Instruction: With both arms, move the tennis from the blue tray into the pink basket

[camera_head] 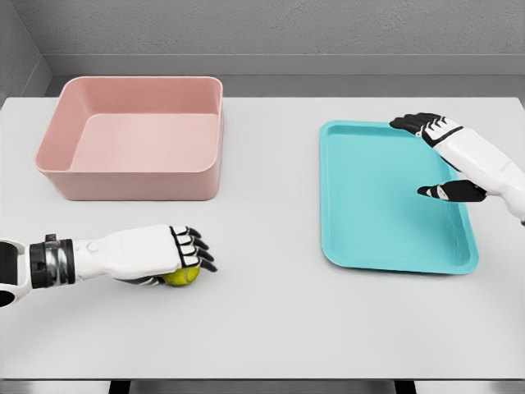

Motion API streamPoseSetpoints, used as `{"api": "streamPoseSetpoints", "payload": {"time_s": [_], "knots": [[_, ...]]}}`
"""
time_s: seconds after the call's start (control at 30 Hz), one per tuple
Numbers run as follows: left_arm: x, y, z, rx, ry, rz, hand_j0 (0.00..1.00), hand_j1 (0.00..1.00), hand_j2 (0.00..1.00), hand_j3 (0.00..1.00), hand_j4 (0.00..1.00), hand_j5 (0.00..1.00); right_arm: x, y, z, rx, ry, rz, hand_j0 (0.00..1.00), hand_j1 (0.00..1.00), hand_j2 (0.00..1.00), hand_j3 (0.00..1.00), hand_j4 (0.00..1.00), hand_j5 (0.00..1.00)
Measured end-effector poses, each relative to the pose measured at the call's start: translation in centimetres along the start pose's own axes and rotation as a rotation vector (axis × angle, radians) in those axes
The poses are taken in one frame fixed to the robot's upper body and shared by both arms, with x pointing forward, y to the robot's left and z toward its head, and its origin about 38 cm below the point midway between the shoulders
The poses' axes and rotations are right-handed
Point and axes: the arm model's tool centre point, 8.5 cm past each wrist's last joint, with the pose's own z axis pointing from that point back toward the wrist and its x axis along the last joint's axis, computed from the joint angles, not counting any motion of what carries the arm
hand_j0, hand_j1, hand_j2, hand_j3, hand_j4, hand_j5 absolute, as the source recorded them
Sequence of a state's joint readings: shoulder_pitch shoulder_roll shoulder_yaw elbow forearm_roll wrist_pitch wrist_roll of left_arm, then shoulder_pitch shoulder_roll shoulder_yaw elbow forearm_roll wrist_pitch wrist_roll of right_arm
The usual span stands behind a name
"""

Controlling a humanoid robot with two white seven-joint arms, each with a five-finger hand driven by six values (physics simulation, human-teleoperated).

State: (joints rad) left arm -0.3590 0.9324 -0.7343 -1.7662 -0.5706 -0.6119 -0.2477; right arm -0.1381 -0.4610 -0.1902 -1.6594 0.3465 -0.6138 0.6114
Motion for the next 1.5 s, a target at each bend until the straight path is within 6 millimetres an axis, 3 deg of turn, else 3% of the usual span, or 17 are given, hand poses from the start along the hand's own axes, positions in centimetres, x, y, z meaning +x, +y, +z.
{"api": "streamPoseSetpoints", "payload": {"time_s": [0.07, 0.2, 0.53, 0.77, 1.5], "knots": [[0.0, -0.1, 0.1, -0.013, 0.001, 0.001, 0.55, 0.55, 0.55, 0.55, 0.55, 0.55, 0.0, 0.0, 0.0, 0.000, 0.000, 0.000, 1.00, 1.00, 1.00, 1.00, 1.00, 1.00], [-0.1, -0.1, 0.2, -0.023, 0.003, -0.001, 0.50, 0.50, 0.50, 0.50, 0.50, 0.50, 0.0, 0.0, 0.0, -0.001, -0.001, 0.000, 1.00, 1.00, 1.00, 1.00, 1.00, 1.00], [-0.5, 1.0, 0.2, -0.009, 0.006, -0.017, 0.51, 0.51, 0.51, 0.51, 0.51, 0.51, 0.0, 0.1, 0.1, 0.001, 0.001, -0.003, 1.00, 1.00, 1.00, 1.00, 1.00, 1.00], [-1.5, 3.4, 0.5, 0.034, 0.013, -0.042, 0.51, 0.51, 0.51, 0.51, 0.51, 0.51, 0.0, 0.2, 0.1, 0.002, 0.003, -0.004, 1.00, 1.00, 1.00, 1.00, 1.00, 1.00], [-4.2, 8.1, 1.8, 0.111, 0.062, -0.082, 0.51, 0.51, 0.51, 0.51, 0.51, 0.51, -0.1, 0.0, 0.3, -0.003, 0.006, -0.002, 1.00, 1.00, 1.00, 1.00, 1.00, 1.00]]}}
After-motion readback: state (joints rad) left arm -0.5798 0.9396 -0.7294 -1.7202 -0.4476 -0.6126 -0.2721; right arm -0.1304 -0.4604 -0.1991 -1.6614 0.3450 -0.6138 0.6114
